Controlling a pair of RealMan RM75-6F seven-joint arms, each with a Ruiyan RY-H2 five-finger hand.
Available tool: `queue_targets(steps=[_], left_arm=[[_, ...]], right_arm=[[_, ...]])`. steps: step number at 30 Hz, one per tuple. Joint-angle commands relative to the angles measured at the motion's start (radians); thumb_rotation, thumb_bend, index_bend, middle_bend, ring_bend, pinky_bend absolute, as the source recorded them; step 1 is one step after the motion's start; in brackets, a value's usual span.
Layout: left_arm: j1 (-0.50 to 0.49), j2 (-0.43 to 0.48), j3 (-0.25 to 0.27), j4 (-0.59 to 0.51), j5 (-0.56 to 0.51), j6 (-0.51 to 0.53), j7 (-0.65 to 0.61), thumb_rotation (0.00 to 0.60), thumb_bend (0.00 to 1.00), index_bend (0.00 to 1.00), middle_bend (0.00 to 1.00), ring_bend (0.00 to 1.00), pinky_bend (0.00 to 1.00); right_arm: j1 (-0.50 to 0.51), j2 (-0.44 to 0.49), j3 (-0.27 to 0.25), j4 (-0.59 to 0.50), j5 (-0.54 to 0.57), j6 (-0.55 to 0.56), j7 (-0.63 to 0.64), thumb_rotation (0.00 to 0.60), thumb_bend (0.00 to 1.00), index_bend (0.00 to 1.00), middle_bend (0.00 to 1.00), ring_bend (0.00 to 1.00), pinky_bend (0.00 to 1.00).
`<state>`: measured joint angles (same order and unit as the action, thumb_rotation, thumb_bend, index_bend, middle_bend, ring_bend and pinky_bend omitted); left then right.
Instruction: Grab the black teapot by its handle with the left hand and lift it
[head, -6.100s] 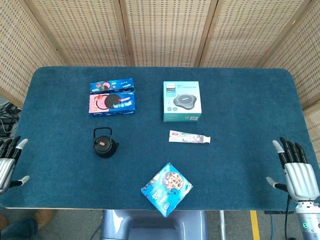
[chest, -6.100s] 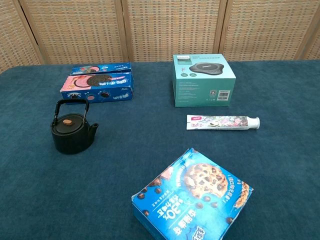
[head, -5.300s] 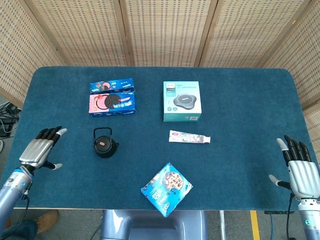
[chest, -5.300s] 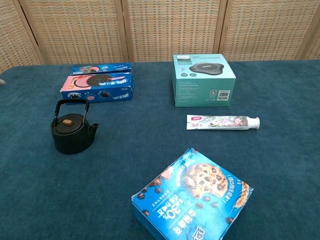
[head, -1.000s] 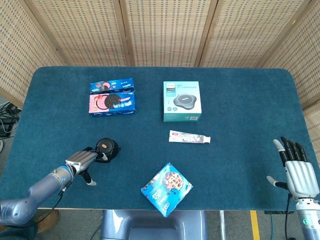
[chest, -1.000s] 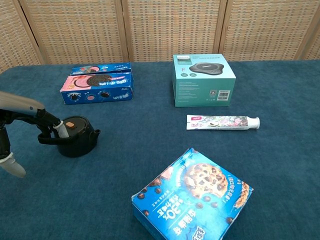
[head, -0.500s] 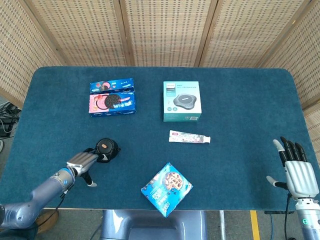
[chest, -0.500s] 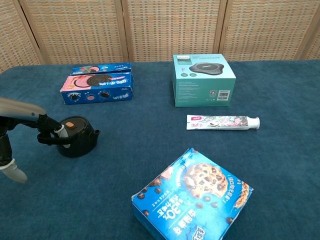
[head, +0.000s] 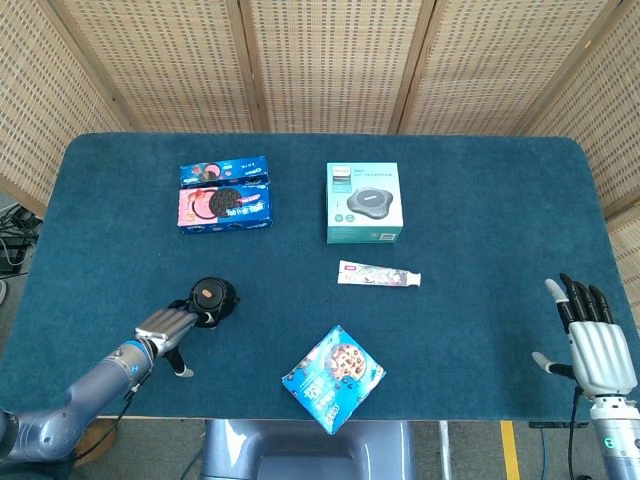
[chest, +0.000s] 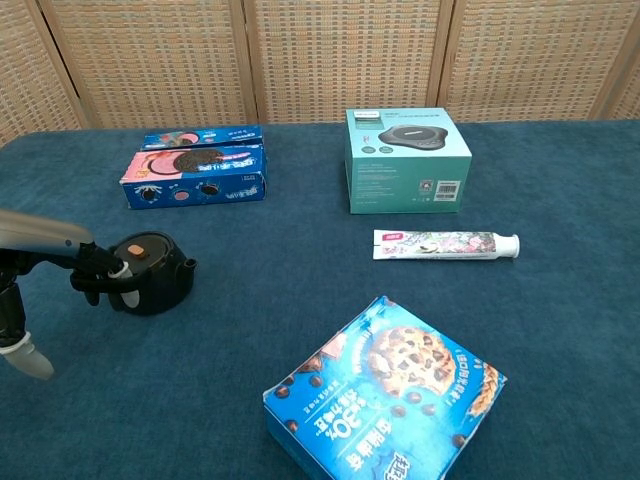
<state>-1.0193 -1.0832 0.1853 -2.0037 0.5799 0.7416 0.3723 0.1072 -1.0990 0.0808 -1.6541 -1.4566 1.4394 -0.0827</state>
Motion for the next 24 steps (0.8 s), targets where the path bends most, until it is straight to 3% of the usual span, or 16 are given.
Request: queue_targets(steps=[1,18,20,24], left_arm=[[0.000,-0.002,0.000,0.003,-0.002,-0.002,-0.003,0.600,0.00,0.24,0.25,0.24,0.00],[-0.002,-0.024,0.000,0.023,-0.006,-0.005,-0.007,0.600,0.00,0.26,0.26,0.25,0.00],[-0.002,-0.029,0.001,0.023,-0.008,0.002,-0.004,0.600,0.00,0.31,0.31,0.28,0.00],[-0.001,-0.036,0.001,0.019,-0.015,0.023,0.004,0.600,0.00,0.54,0.53,0.42,0.00]], right_arm=[[0.000,0.000,0.000,0.001,0.000,-0.001,-0.001,0.600,0.00,0.00,0.00,0.00,0.00],[0.002,-0.001,0.001,0.002,0.004,-0.003,0.001,0.600,0.00,0.00,0.00,0.00,0.00],[0.002,-0.001,0.001,0.001,0.003,-0.003,0.003,0.600,0.00,0.00,0.00,0.00,0.00],[0.001,0.001,0.002,0.001,0.003,-0.001,0.004,0.600,0.00,0.00,0.00,0.00,0.00]])
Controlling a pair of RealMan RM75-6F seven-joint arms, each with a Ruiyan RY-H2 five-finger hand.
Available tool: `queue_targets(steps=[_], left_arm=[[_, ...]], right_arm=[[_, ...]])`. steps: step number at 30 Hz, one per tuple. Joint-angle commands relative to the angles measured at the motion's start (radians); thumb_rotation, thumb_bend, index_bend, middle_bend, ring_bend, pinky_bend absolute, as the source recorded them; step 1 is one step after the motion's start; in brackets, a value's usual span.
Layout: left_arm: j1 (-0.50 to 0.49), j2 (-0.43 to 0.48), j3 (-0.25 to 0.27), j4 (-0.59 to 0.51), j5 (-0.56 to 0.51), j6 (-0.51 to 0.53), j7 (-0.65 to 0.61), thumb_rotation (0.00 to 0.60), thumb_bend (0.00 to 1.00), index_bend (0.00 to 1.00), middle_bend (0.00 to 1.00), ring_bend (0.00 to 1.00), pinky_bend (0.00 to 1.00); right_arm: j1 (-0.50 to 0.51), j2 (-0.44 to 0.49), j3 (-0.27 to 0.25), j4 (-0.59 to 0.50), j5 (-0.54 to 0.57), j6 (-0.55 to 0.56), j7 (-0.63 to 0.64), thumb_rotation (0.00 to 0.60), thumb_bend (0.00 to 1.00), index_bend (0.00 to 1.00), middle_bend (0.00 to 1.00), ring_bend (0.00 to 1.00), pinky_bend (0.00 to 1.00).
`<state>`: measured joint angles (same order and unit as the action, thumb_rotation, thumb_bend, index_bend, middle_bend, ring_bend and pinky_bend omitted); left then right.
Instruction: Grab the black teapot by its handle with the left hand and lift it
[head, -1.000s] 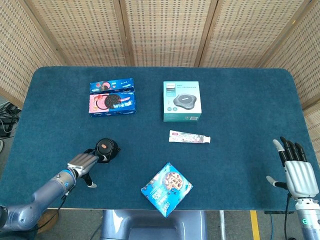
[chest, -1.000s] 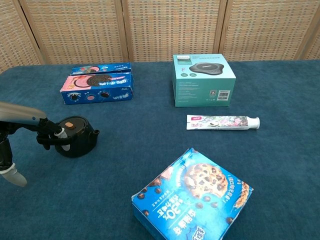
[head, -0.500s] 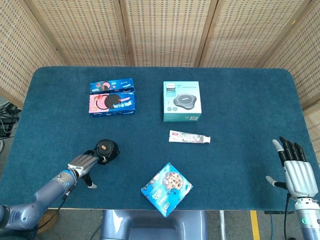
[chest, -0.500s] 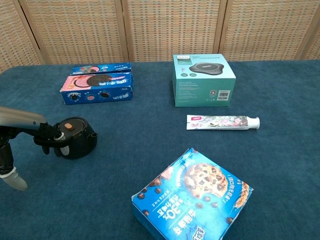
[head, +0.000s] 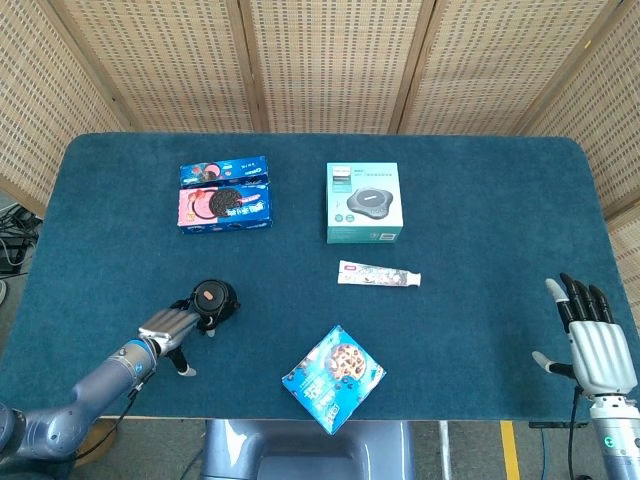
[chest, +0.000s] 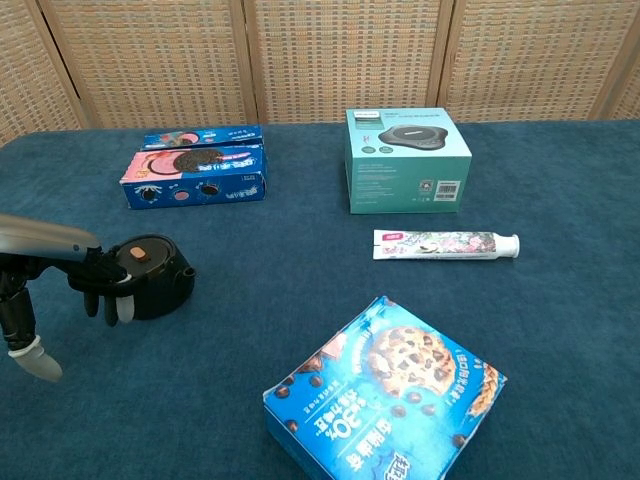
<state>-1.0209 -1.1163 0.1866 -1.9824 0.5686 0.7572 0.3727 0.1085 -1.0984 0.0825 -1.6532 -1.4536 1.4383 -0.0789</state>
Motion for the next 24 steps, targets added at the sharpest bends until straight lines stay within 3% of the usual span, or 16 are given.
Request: queue_targets(steps=[1,5,14,19,24], left_arm=[[0.000,-0.005,0.001,-0.003,-0.007,0.012,0.007,0.600,0.00,0.61,0.59,0.46,0.00],[-0.003,-0.007,0.003,-0.008,-0.021,0.025,0.018,0.600,0.00,0.78,0.73,0.54,0.00],[0.000,-0.009,0.000,-0.009,-0.033,0.047,0.026,0.600,0.00,0.99,0.90,0.62,0.00],[0.021,-0.003,-0.019,-0.008,-0.006,0.069,0.001,0.600,0.00,1.00,1.00,0.72,0.00],[0.055,0.024,-0.041,-0.014,0.075,0.093,-0.031,0.600,0.00,1.00,1.00,0.77,0.00]], right_arm=[[0.000,0.001,0.000,0.000,0.000,0.001,0.001,0.600,0.00,0.00,0.00,0.00,0.00],[-0.001,0.001,0.000,-0.001,-0.001,0.002,0.002,0.600,0.00,0.00,0.00,0.00,0.00],[-0.001,0.001,0.000,-0.001,-0.001,0.002,0.001,0.600,0.00,0.00,0.00,0.00,0.00],[-0.001,0.001,0.000,-0.002,-0.001,0.002,0.000,0.600,0.00,0.00,0.00,0.00,0.00],[-0.001,0.001,0.000,-0.002,-0.001,0.003,0.000,0.600,0.00,0.00,0.00,0.00,0.00]])
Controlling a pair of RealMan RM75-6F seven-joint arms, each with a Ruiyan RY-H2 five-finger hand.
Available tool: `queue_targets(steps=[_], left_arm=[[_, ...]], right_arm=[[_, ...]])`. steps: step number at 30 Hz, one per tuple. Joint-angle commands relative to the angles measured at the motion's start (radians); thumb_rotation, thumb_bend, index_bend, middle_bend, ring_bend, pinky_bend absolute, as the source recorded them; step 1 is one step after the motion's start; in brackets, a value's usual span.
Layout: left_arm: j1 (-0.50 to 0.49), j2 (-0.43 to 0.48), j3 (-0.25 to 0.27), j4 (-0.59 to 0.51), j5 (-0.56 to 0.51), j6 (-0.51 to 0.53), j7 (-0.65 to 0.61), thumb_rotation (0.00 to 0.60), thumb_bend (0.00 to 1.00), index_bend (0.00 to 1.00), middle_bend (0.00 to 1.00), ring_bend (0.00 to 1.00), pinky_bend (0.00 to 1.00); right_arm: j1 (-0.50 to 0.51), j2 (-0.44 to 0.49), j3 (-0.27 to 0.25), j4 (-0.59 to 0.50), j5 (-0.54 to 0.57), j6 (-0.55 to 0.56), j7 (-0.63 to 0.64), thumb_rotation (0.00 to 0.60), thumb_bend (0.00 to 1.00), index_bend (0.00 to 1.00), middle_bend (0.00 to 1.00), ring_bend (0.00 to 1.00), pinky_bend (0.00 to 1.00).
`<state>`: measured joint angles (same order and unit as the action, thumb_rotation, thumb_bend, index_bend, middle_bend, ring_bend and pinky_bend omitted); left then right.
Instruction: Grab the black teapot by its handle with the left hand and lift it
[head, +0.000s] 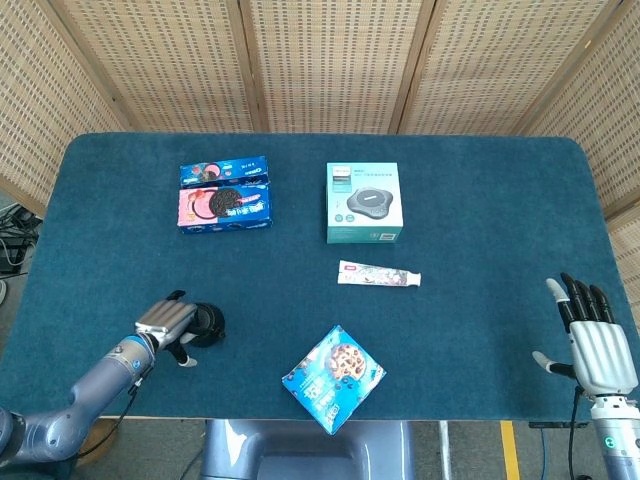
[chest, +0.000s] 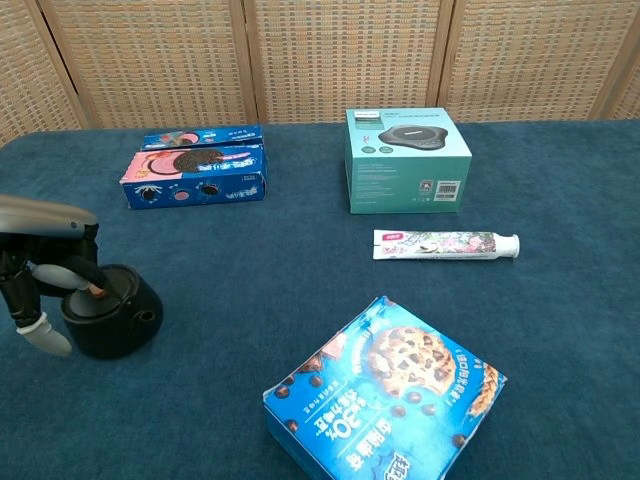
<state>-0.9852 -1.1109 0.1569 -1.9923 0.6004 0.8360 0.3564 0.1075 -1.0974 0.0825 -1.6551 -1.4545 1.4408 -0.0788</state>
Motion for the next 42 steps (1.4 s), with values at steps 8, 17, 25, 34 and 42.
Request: queue_targets(steps=[8,17,25,34,42], left_arm=[[0.057,0.115,-0.031,-0.025,0.176,-0.006,-0.067,0.600,0.00,1.00,1.00,0.81,0.00],[0.114,0.171,-0.056,0.012,0.325,-0.025,-0.147,0.338,0.00,1.00,1.00,0.84,0.03],[0.127,0.191,-0.055,0.016,0.327,-0.046,-0.127,0.304,0.00,1.00,1.00,0.85,0.01],[0.123,0.211,-0.072,-0.001,0.318,-0.093,-0.137,0.315,0.74,1.00,1.00,0.85,0.00],[0.134,0.211,-0.085,0.000,0.343,-0.106,-0.149,0.315,1.00,1.00,1.00,0.85,0.01]], right_arm=[[-0.003,0.002,-0.001,-0.004,-0.006,0.007,-0.001,0.600,0.00,0.00,0.00,0.00,0.00],[-0.002,-0.001,-0.003,-0.008,-0.011,0.008,-0.010,0.600,0.00,0.00,0.00,0.00,0.00],[-0.002,-0.004,-0.005,-0.011,-0.012,0.007,-0.018,0.600,0.00,0.00,0.00,0.00,0.00],[-0.001,-0.005,-0.004,-0.010,-0.010,0.006,-0.018,0.600,0.00,0.00,0.00,0.00,0.00],[-0.003,-0.002,-0.003,-0.011,-0.010,0.010,-0.014,0.600,0.00,0.00,0.00,0.00,0.00]])
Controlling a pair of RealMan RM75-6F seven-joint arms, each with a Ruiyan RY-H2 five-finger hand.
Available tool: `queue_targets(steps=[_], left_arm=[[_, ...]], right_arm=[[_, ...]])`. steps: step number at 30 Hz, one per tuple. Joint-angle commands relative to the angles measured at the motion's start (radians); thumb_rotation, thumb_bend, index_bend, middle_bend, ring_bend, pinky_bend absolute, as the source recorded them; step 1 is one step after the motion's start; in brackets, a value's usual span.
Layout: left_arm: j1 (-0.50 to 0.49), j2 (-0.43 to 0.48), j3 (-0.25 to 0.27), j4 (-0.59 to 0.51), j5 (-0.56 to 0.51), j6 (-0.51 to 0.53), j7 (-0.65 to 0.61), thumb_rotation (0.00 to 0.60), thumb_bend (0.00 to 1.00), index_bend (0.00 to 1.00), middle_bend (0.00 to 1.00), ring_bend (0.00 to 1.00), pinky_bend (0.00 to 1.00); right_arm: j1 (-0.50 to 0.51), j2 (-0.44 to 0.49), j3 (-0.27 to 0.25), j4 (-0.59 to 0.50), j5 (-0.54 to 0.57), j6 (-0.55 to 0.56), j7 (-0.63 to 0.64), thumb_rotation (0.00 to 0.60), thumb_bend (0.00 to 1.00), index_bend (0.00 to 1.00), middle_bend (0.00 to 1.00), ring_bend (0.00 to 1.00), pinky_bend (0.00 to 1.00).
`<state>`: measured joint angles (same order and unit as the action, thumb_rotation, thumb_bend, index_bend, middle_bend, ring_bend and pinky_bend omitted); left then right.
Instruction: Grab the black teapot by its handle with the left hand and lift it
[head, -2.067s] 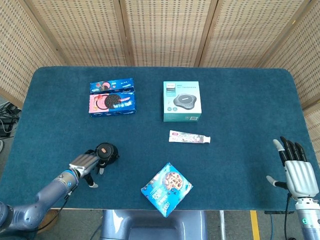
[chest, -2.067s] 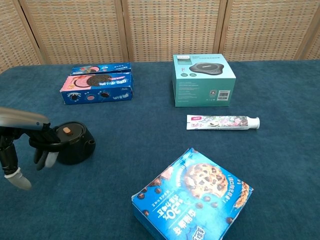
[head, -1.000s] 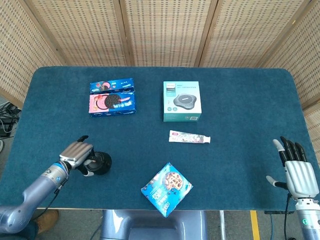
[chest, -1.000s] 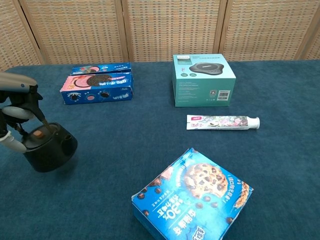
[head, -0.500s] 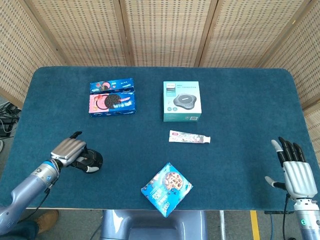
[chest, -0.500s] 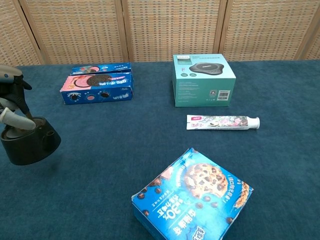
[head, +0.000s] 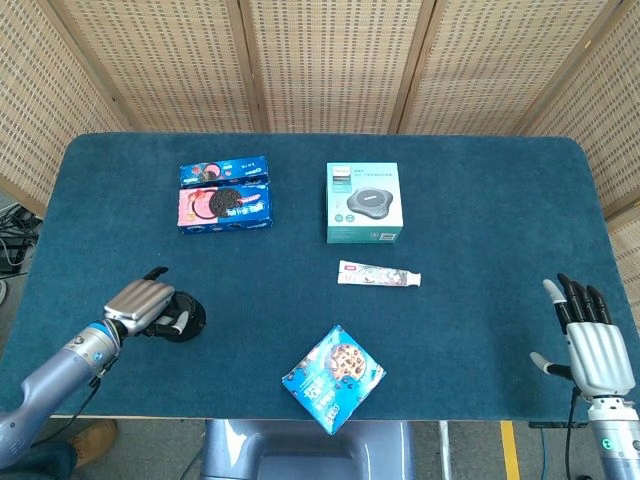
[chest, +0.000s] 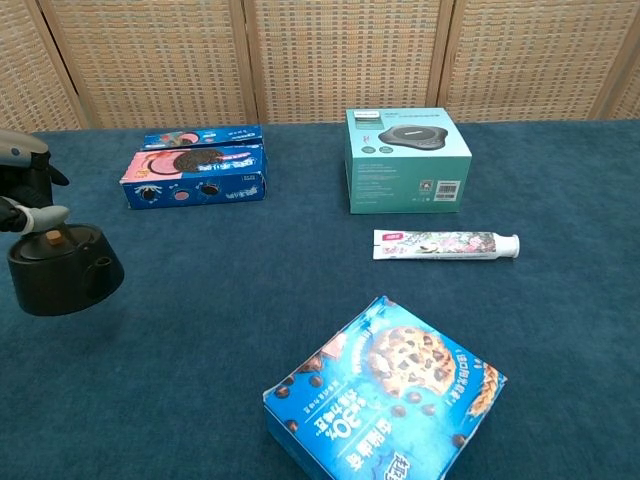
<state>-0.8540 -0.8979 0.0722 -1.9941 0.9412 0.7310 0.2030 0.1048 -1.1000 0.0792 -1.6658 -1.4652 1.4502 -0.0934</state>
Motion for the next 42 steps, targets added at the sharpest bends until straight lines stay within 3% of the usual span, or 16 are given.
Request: queue_targets(steps=[1,6,9,14,17,23,33,42], left_arm=[[0.003,-0.003,-0.001,0.002,0.002,-0.001,0.004,0.315,1.00,1.00,1.00,0.85,0.01],[0.004,-0.006,-0.001,0.002,-0.003,-0.001,0.021,0.315,1.00,1.00,1.00,0.85,0.02],[0.006,-0.008,-0.002,0.004,-0.004,0.001,0.029,0.315,1.00,1.00,1.00,0.86,0.12],[0.015,-0.015,-0.003,0.012,0.012,0.014,0.043,0.241,1.00,1.00,1.00,0.86,0.74],[0.022,-0.020,-0.002,0.017,0.015,0.027,0.056,0.240,1.00,1.00,1.00,0.86,0.86],[0.016,-0.019,0.001,0.014,-0.020,0.024,0.086,0.243,1.00,1.00,1.00,0.87,0.96],[0.015,-0.019,0.001,0.014,-0.034,0.021,0.107,0.237,1.00,1.00,1.00,0.87,0.99],[0.048,-0.053,-0.019,0.055,0.016,0.072,0.093,0.234,1.00,1.00,1.00,0.87,1.00]], right_arm=[[0.000,0.001,0.000,0.000,0.001,0.000,0.001,0.600,0.00,0.00,0.00,0.00,0.00],[0.000,0.001,0.000,0.001,0.001,-0.001,0.002,0.600,0.00,0.00,0.00,0.00,0.00],[0.001,0.001,0.000,0.001,0.001,-0.002,0.002,0.600,0.00,0.00,0.00,0.00,0.00],[0.000,0.001,0.000,0.000,0.001,-0.001,0.003,0.600,0.00,0.00,0.00,0.00,0.00],[0.000,0.001,0.000,0.000,0.000,0.000,0.002,0.600,0.00,0.00,0.00,0.00,0.00],[0.000,0.001,0.000,-0.001,0.000,0.000,0.000,0.600,0.00,0.00,0.00,0.00,0.00],[-0.001,0.000,0.000,-0.001,0.000,0.001,-0.001,0.600,0.00,0.00,0.00,0.00,0.00],[0.000,0.000,0.000,-0.002,0.000,0.000,-0.001,0.600,0.00,0.00,0.00,0.00,0.00]])
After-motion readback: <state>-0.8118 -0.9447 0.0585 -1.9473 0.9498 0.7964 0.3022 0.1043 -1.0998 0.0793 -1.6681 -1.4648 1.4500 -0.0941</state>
